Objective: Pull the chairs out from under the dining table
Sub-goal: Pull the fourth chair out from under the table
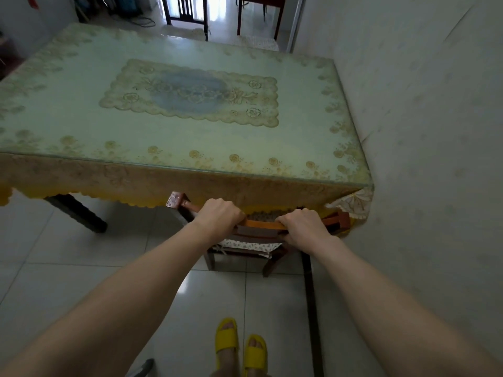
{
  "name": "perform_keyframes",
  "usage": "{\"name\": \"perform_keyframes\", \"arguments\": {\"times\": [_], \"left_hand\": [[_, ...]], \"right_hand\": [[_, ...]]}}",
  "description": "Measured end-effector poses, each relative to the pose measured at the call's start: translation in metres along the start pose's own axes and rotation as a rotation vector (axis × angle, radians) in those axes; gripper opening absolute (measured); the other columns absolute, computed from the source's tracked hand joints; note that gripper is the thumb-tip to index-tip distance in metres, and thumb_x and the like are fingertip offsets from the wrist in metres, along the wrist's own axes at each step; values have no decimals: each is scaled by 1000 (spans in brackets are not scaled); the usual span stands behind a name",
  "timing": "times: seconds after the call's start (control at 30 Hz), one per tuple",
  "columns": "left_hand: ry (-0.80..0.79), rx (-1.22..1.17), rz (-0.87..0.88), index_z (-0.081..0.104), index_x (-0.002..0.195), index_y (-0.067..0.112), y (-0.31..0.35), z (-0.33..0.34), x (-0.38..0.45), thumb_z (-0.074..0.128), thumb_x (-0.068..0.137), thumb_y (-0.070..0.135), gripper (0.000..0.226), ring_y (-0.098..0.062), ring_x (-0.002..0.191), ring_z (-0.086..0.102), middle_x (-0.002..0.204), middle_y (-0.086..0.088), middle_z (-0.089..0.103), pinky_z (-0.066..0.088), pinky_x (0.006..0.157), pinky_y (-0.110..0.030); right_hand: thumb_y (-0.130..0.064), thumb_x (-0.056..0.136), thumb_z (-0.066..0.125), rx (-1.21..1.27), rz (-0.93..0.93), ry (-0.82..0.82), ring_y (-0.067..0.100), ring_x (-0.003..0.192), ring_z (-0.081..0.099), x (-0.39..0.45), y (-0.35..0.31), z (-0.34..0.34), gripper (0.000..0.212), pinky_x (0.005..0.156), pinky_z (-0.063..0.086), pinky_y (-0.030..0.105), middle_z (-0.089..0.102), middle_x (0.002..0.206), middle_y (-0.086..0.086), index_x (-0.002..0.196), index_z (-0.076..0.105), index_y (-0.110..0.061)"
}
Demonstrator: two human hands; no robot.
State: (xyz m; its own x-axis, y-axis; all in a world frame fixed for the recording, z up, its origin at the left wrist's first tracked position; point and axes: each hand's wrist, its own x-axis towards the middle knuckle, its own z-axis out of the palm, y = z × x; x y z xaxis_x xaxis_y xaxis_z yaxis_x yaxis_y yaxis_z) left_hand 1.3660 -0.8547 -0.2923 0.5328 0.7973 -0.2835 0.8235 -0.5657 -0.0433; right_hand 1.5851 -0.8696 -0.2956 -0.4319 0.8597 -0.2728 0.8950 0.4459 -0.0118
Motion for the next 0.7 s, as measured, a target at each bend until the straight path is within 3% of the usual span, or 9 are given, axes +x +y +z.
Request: {"name": "perform_keyframes", "arguments": {"times": [0.23,0.47,0.7], "left_hand": [[-27,-13,-33,64,103,27,39,4,-39,57,92,24,13,-24,78,61,90,0,65,50,65,-36],[-55,-6,-59,64,106,28,82,14,-84,54,93,22,18,-22,83,61,93,1,64,51,70,-36],[-32,-4,-29,64,106,27,102,26,-133,54,92,21,18,-21,83,61,92,2,64,53,72,-37]], "right_hand": [[-27,89,62,-21,-41,-6,22,71,62,-43,-10,15,3,58,48,33,61,74,-2,88,61,-25],[-29,85,63,-6,-72,37,22,75,62,-96,-29,32,11,63,50,35,64,79,-3,95,65,-27],[-28,86,61,1,-54,47,20,69,53,-140,-64,45,10,59,39,32,59,76,-5,95,65,-28]]}}
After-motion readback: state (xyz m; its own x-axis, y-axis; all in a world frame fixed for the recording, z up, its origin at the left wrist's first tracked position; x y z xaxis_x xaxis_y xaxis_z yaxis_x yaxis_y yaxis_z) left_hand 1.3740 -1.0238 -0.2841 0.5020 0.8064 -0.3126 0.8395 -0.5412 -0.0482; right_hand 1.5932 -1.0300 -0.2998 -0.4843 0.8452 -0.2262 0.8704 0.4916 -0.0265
